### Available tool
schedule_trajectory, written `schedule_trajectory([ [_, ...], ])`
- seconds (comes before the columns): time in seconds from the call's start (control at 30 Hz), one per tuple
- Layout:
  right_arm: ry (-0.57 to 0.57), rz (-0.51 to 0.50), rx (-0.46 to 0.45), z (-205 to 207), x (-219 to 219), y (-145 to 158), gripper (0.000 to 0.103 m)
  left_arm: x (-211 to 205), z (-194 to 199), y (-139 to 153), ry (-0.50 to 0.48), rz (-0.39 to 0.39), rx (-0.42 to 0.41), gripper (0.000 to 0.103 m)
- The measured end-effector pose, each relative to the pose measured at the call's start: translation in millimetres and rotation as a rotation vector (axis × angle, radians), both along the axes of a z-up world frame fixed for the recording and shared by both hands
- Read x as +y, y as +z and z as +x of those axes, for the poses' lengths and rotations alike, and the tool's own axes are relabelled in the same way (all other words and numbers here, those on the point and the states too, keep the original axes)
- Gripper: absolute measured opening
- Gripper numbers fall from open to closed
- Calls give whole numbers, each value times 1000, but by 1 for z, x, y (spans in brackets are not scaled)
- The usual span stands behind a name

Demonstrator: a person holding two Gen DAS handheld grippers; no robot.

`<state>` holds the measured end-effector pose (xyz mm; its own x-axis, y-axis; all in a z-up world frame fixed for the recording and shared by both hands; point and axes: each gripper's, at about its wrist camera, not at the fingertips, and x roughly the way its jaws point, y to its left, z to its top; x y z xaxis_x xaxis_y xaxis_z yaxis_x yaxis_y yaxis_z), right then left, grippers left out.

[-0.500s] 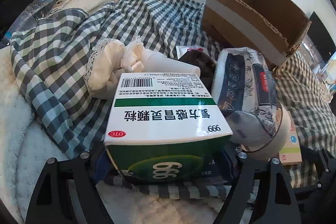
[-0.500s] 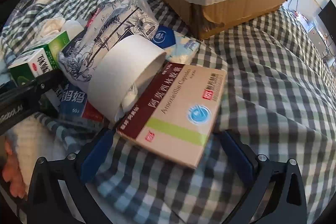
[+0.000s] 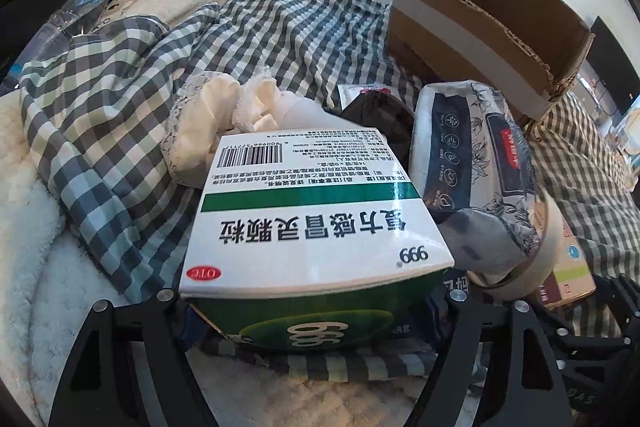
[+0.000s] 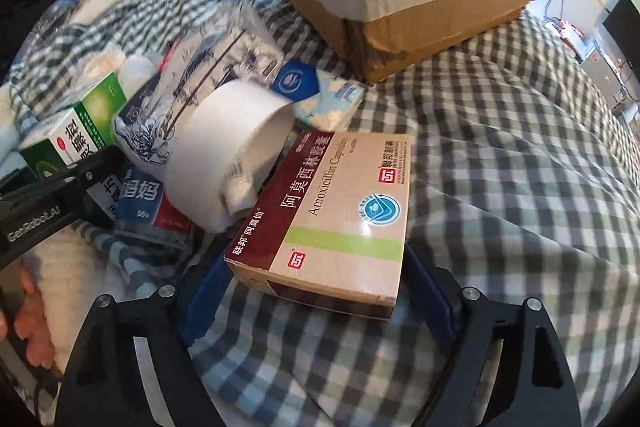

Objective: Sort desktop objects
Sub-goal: 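Grasp the green-white granules box with the left tool while the right grasps the Amoxicillin box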

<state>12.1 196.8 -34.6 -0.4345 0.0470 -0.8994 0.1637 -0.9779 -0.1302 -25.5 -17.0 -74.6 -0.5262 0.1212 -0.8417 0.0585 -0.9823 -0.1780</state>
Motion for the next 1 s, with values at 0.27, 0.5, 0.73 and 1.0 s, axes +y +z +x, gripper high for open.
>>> schedule_trajectory([
  [0.27, -61, 14, 66, -5, 15, 9, 81, 3, -3, -4, 27, -43, -18, 84],
  [0.5, -22, 154, 83, -20, 1, -5, 86, 5, -19, -19, 46, -74, -35, 88],
  [0.73, -43, 160, 60, -28, 6, -16, 75, 9, -19, -21, 41, -100, 4, 82],
  [1.0, -67, 57, 129, -1, 16, 10, 74, 12, 12, 0, 14, -101, 113, 79],
])
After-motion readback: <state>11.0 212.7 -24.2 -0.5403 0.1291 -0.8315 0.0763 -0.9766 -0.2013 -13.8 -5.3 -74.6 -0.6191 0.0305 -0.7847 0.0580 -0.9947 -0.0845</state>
